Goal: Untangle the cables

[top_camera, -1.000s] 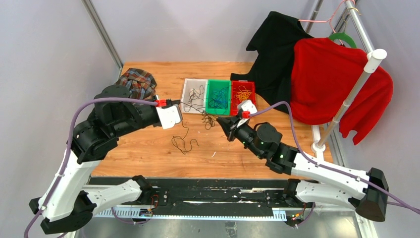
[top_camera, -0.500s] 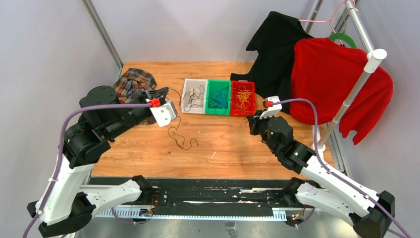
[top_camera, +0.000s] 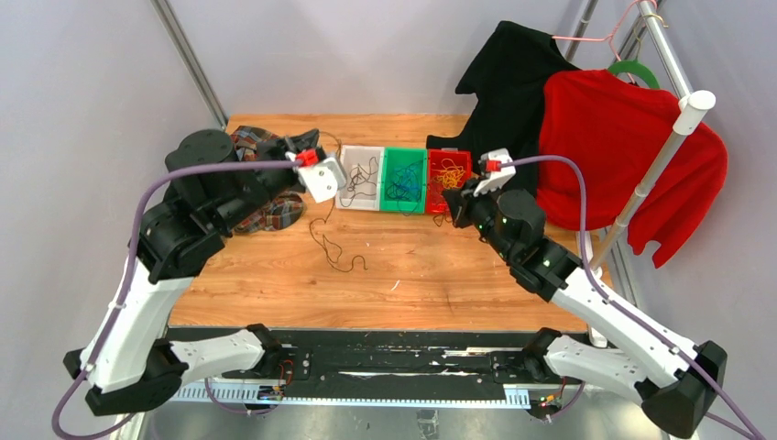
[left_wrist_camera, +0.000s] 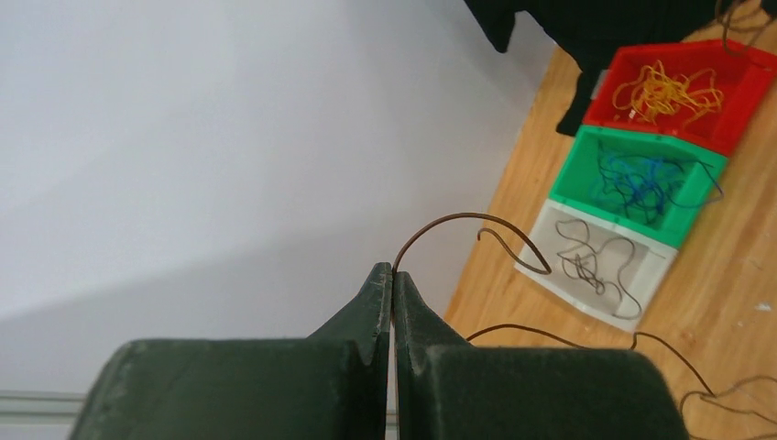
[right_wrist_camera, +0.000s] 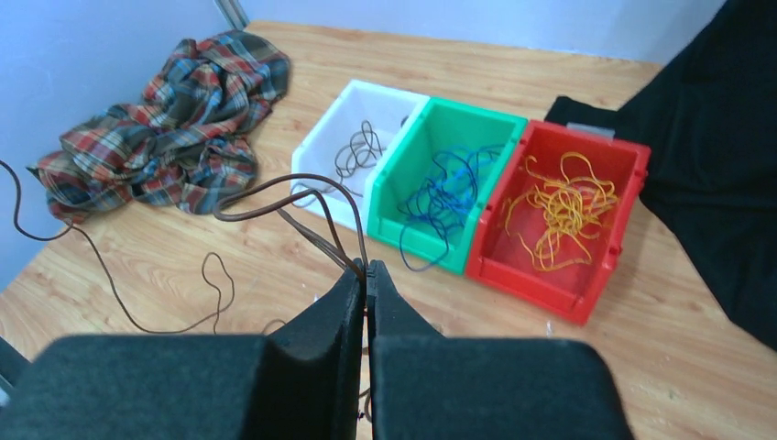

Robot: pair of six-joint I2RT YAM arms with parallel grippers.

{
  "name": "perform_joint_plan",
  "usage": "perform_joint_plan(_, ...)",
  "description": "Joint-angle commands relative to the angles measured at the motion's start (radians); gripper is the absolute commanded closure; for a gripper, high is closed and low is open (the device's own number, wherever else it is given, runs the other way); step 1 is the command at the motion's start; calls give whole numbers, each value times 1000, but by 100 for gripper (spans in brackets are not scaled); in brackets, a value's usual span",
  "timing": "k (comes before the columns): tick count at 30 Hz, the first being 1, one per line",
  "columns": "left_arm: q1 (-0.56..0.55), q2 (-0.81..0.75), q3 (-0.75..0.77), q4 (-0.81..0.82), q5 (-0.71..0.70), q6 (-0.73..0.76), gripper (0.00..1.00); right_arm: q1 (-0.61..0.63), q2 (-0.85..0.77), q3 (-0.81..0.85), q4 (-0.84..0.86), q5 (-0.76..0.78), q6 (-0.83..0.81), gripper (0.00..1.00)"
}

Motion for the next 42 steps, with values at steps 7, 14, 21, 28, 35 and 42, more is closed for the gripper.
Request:
perform_joint_plan(7, 6, 24, 146, 23, -24, 30, 100, -46, 428, 344, 137, -221, -10, 99)
perform_joint_plan(14, 5, -19, 141, 3, -14, -1, 100, -48, 851, 745, 104, -265, -23, 99)
perform_joint_plan(21, 6, -73, 78, -6, -3, -28, 100, -50, 1163, 1009, -20, -206, -87, 99)
perform_joint_plan(28, 5, -74, 75, -8, 13, -34, 100, -56, 1293, 1164, -133, -209, -123, 37)
perform_joint_plan(35, 5, -44, 72, 48, 19, -28, 100, -55, 1145, 995, -58, -193, -153, 29)
perform_joint_plan(42, 5, 71, 122, 234, -45, 83, 100, -64, 903, 763, 64, -150, -168, 28)
